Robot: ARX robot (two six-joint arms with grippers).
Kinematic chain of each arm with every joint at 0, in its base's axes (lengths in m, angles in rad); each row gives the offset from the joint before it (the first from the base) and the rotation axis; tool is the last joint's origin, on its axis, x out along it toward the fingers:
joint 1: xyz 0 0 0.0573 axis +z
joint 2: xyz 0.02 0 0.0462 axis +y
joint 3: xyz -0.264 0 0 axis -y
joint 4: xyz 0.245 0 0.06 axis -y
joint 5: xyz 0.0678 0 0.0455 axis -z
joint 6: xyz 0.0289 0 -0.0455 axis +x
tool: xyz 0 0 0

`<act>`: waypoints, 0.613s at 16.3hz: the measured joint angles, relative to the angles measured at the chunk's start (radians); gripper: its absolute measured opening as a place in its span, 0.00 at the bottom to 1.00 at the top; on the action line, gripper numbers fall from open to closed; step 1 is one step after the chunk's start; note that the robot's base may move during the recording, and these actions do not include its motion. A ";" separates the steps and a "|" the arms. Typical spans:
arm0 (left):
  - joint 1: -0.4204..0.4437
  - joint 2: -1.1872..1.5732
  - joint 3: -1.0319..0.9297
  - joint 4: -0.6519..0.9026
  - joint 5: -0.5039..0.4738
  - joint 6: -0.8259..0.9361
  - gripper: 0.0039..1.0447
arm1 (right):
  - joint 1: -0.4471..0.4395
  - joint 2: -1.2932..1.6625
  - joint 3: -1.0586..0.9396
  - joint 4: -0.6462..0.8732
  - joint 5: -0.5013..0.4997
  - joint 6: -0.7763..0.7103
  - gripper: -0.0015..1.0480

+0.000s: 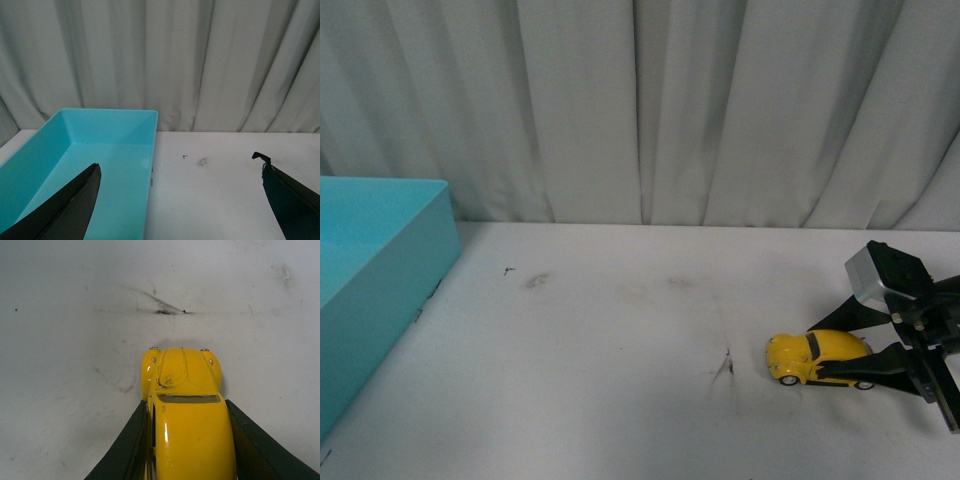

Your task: Wind up and store yellow beetle toy

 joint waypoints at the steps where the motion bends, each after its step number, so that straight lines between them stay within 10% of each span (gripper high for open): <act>1: 0.000 0.000 0.000 0.000 0.000 0.000 0.94 | -0.017 -0.006 -0.014 0.004 -0.002 -0.019 0.38; 10: 0.000 0.000 0.000 0.000 0.000 0.000 0.94 | -0.165 -0.056 -0.109 0.012 -0.004 -0.085 0.38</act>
